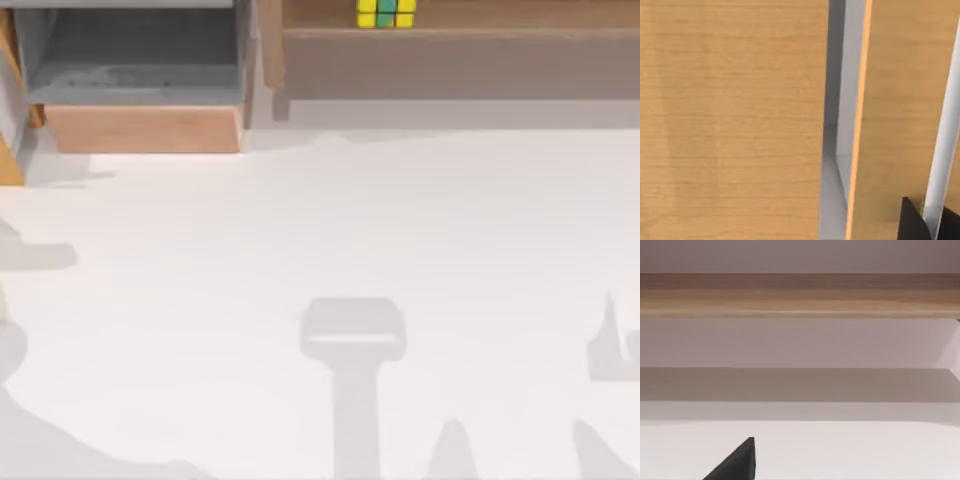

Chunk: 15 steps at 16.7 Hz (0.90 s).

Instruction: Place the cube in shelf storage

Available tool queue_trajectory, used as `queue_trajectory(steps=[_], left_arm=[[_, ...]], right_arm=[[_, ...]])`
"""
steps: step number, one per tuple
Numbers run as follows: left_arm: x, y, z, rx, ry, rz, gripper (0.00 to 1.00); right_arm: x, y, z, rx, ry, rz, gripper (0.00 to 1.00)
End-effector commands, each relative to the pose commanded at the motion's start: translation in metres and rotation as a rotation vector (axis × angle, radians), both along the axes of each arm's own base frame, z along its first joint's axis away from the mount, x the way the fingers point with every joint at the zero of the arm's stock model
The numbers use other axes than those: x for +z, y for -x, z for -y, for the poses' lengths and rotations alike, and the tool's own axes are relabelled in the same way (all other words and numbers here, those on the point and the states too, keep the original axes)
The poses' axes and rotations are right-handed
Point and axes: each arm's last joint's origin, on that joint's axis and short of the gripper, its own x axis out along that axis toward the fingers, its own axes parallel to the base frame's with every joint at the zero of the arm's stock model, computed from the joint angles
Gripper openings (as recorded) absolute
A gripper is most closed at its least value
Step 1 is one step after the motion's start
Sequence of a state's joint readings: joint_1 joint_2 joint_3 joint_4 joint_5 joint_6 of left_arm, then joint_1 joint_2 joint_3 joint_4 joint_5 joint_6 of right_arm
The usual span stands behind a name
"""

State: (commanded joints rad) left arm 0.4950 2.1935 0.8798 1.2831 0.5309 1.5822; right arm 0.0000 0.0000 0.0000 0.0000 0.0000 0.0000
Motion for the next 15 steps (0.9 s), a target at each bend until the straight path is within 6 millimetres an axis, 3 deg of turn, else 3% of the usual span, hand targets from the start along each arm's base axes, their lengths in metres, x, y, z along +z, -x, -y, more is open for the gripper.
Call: queue_trajectory(steps=[3, 9, 15], left_arm=[[0.001, -0.023, 0.002, -0.002, 0.003, 0.000, 0.00], [-0.002, -0.027, 0.001, 0.001, 0.009, -0.010, 0.00], [0.000, -0.076, 0.000, 0.004, 0.000, 0.000, 0.00]], right_arm=[[0.000, 0.000, 0.000, 0.000, 0.000, 0.000, 1.00], [0.000, 0.000, 0.000, 0.000, 0.000, 0.000, 1.00], [0.000, 0.000, 0.000, 0.000, 0.000, 0.000, 1.00]])
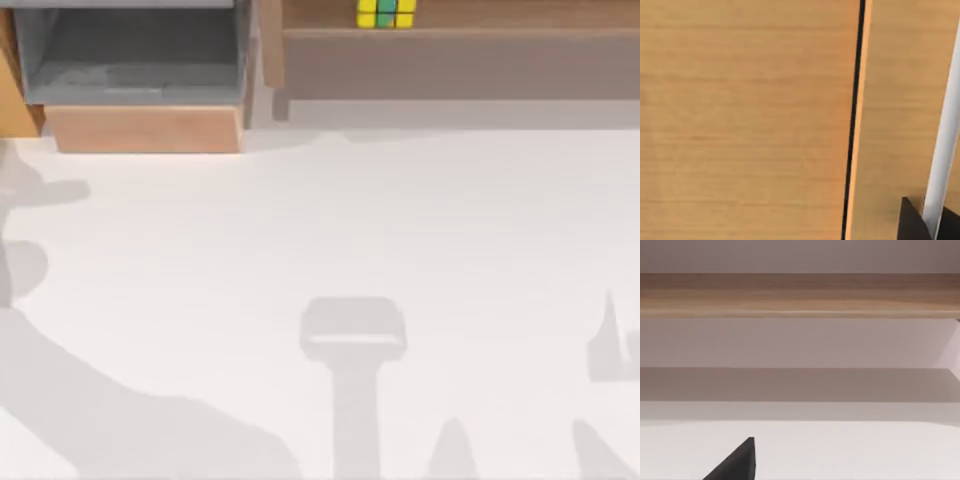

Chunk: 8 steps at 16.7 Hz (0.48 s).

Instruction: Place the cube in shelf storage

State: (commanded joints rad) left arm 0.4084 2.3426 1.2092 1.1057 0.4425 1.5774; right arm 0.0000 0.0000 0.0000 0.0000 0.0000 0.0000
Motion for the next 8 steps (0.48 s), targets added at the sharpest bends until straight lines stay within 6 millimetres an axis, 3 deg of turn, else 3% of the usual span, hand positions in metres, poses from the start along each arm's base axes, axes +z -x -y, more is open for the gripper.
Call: queue_trajectory(steps=[6, 8], left_arm=[[0.0003, -0.0104, 0.0025, -0.001, 0.008, -0.004, 0.00], [0.0003, -0.0104, 0.0025, -0.001, 0.008, -0.004, 0.15]], right_arm=[[0.0000, 0.0000, 0.0000, 0.000, 0.000, 0.000, 1.00], [0.0000, 0.0000, 0.0000, 0.000, 0.000, 0.000, 1.00]])
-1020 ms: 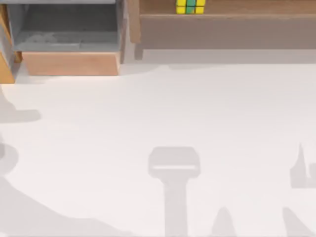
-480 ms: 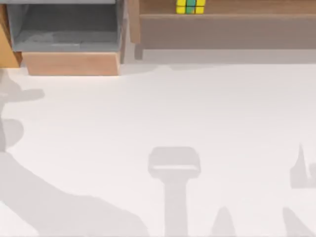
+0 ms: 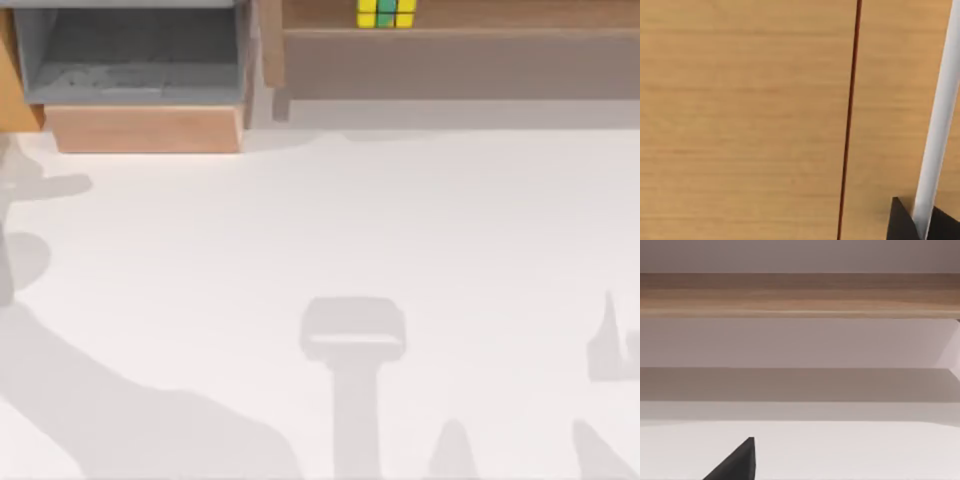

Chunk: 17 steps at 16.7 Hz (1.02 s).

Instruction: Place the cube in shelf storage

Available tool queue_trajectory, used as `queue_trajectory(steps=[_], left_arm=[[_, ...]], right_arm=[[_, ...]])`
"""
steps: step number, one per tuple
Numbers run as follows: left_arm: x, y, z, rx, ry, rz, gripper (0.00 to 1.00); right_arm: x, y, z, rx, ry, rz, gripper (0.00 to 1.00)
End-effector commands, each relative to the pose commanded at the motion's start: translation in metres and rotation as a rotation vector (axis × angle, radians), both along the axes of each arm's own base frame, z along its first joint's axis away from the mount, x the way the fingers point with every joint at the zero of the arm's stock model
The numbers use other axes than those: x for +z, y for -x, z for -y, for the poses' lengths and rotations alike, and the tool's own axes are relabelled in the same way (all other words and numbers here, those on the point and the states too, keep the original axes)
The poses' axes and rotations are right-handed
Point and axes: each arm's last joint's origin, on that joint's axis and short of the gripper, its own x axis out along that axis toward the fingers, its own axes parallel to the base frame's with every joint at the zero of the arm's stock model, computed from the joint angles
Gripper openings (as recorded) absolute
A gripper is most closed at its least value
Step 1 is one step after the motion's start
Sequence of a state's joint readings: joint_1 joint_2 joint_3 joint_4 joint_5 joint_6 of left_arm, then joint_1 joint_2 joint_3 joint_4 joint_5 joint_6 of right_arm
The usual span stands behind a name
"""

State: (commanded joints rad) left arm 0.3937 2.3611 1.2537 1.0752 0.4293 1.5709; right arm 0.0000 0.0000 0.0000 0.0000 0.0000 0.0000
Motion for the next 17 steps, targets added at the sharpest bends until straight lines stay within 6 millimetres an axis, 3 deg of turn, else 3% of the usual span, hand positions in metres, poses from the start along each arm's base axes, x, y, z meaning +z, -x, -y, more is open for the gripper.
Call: queue_trajectory(steps=[11, 17], left_arm=[[0.0000, 0.0000, 0.0000, 0.000, 0.000, 0.000, 0.98], [0.0000, 0.0000, 0.0000, 0.000, 0.000, 0.000, 1.00]], right_arm=[[0.0000, 0.0000, 0.0000, 0.000, 0.000, 0.000, 1.00], [0.0000, 0.0000, 0.0000, 0.000, 0.000, 0.000, 1.00]])
